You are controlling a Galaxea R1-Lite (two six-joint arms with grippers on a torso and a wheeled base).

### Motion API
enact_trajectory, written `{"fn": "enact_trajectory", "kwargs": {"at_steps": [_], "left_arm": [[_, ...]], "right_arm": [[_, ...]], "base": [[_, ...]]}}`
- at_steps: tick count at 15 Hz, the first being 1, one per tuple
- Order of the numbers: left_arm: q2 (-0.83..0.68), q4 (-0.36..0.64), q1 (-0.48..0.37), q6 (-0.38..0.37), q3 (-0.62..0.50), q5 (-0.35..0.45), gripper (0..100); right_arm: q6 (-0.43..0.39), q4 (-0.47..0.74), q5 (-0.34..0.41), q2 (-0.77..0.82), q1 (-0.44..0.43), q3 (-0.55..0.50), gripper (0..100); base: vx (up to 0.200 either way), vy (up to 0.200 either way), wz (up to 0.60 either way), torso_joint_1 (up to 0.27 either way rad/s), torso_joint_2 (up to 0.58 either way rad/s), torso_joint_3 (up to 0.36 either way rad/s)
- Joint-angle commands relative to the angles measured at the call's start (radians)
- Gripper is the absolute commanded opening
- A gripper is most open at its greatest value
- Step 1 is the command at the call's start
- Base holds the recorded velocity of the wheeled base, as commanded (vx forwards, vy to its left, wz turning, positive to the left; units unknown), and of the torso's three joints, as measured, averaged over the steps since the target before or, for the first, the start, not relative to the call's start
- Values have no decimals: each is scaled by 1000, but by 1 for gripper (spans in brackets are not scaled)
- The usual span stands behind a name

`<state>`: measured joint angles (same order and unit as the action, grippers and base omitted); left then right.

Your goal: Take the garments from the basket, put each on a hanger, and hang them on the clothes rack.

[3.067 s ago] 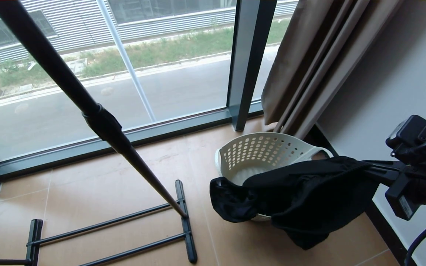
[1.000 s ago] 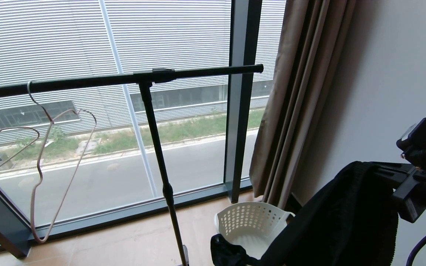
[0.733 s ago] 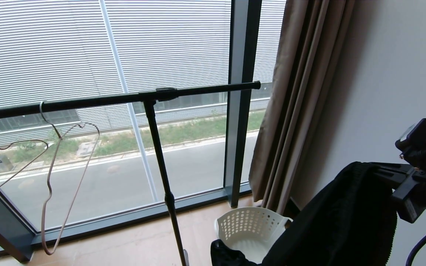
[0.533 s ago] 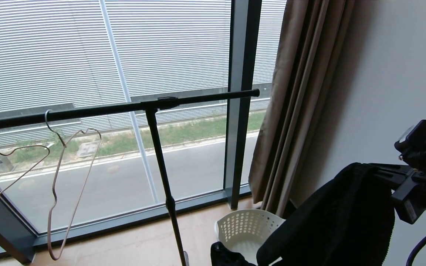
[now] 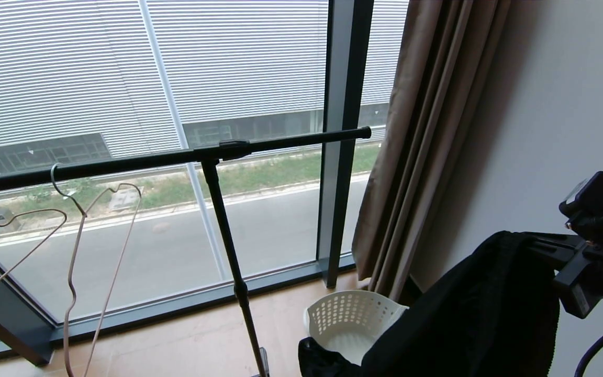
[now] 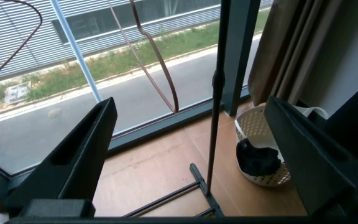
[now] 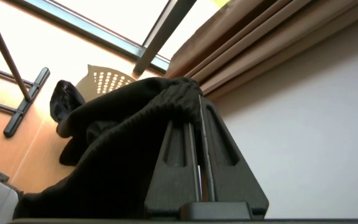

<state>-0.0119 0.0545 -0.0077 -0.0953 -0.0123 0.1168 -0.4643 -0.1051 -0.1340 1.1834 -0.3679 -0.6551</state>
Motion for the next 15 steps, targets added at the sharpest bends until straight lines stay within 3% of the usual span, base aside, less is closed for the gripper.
{"fn": "enact_trajectory", "kwargs": {"at_steps": [1,9,11,15], "left_arm": [[0,-1,0,5,0,-2,100],[-2,-1,0,3,0,-2,100],[0,1,0,5,0,0,100],[0,1,0,5,0,0,100]], "right_arm": [[-2,-24,-1,2,0,22,0],[-7,-56,-4,-1,1,37,0],[-7,-57,-6,-1,1,34,0],[-7,-57,-6,-1,20,31,0]], "base": [[0,0,0,7,2,-71],[0,0,525,1,0,-3],[0,0,0,0,0,0],[-200,50,0,5,7,-2]]}}
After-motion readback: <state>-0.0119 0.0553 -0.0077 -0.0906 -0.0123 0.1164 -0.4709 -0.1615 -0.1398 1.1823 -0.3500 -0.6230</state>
